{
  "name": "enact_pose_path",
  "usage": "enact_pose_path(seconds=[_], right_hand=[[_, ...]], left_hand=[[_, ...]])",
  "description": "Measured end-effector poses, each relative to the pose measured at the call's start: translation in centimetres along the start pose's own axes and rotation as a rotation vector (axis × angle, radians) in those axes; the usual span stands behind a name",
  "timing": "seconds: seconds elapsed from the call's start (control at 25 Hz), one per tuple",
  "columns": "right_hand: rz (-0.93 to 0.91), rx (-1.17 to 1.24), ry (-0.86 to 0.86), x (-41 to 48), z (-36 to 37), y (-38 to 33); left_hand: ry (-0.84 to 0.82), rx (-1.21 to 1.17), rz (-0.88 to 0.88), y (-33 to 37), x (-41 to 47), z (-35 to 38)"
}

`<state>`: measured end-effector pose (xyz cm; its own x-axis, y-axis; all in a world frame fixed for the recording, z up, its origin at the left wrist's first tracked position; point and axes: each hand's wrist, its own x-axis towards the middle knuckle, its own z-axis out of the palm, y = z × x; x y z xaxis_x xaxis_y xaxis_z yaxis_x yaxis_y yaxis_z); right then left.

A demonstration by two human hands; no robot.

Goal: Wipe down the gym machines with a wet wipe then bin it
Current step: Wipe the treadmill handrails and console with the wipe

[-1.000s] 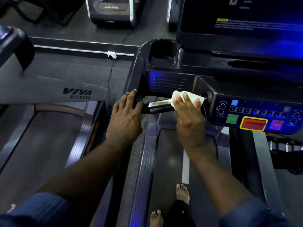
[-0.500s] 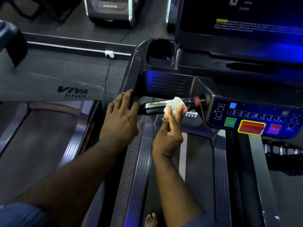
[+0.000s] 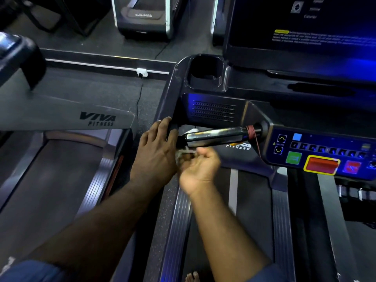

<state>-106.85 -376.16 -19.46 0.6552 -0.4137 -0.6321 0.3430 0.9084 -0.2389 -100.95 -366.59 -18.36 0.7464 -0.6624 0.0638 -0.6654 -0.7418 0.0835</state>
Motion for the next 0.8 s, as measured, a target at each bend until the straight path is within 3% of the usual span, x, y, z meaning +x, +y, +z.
enact_pose_path(seconds=[0.12, 0.24, 0.32, 0.52, 0.6, 0.68, 0.8], right_hand=[[-0.176, 0.167, -0.062, 2.5, 0.6, -4.0], [-0.04, -0.036, -0.157, 2.0, 1.1, -0.4], [0.1, -0.117, -0.127, 1.1, 1.0, 0.1], [-0.015, 0.059, -0.044, 1.0, 0.3, -4.8], [0.0, -0.035, -0.031, 1.4, 0.4, -3.1], [0.002, -0.212, 0.073, 1.4, 0.7, -2.2], [-0.228, -0.383, 0.307, 0.6, -0.8, -4.7]], left_hand=[[0.011, -0.024, -0.022, -0.1, -0.2, 0.3], [0.0, -0.01, -0.015, 0.1, 0.0, 0.1], [-0.014, -0.016, -0.015, 0.1, 0.0, 0.0], [-0.026, -0.014, -0.036, 0.0, -0.1, 0.2], [-0.032, -0.003, -0.03, 0.2, -0.1, 0.1], [-0.036, 0.021, -0.026, 0.3, 0.1, 0.1], [-0.041, 0.032, -0.028, 0.4, 0.2, 0.1]])
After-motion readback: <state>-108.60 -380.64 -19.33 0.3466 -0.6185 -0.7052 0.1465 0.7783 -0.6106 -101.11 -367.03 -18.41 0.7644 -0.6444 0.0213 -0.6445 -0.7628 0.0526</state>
